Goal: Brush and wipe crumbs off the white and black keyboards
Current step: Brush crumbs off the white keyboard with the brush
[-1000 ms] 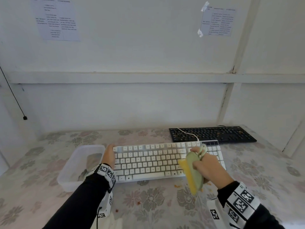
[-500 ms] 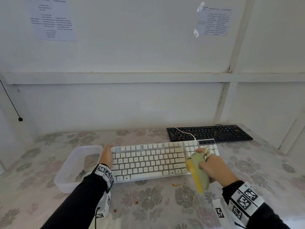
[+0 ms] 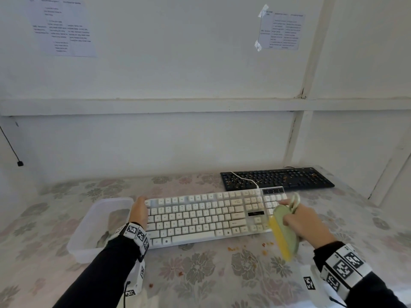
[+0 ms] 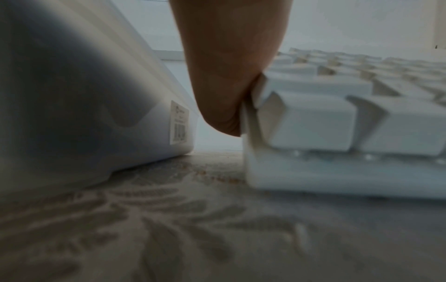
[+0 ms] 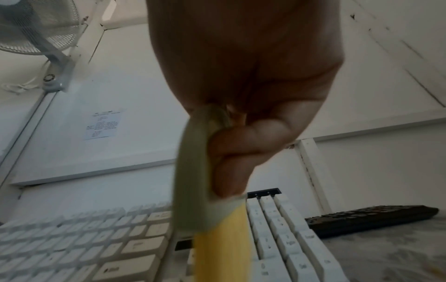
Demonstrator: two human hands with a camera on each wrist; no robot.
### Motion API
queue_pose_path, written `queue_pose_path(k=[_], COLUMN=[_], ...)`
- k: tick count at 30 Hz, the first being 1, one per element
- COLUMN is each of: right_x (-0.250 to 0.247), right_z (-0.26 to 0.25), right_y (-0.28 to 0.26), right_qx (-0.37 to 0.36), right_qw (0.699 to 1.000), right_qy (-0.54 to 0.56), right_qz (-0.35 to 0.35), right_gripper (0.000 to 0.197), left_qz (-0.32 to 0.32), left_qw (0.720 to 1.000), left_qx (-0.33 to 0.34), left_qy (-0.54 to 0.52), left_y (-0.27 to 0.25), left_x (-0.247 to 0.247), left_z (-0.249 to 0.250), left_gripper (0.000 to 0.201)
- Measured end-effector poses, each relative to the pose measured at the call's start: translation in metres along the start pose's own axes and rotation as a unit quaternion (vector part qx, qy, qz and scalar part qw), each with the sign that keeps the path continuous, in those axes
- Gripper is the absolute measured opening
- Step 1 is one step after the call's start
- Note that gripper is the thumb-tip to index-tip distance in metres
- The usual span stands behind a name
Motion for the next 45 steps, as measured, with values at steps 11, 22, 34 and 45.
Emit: queue_pose_path(k=[11, 22, 34, 45], right_x=[-0.007, -0.022, -0.025, -0.024], right_z=[0.004, -0.011, -0.014, -0.011], right_y=[0.006, 0.013, 0.019, 0.021], right_qx=[-0.036, -0.057, -0.052, 0.033], right_qw=[0.999, 0.997, 0.998, 0.999], right_qy=[-0.038, 0.0, -0.018, -0.021], right_qz=[0.015, 0.058, 0.04, -0.017], right_gripper=[0.058, 0.057, 0.056, 0.043], left_qz=[-0.01, 0.02, -0.049, -0.044], left_qw=[1.0, 0.996, 0.983, 0.987], left_qx=[-0.003, -0.006, -0.025, -0.051], left_qy=[-0.011, 0.083, 0.173, 0.144], left_y=[0.001, 0.017, 0.061, 0.0], left_x=[0.002, 0.002, 0.012, 0.012], left_z=[0.0, -0.007, -0.035, -0.004], left_gripper=[0.045, 0.037, 0.046, 0.049])
Point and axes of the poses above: each hand's wrist, its own y-axis towards the middle knuckle, its own x-axis out of the palm, z = x × y, the point moved 6 cm from there along y, towards the middle knuckle, and after that the axes turned 9 degrees about y, right-handed, at the moved point
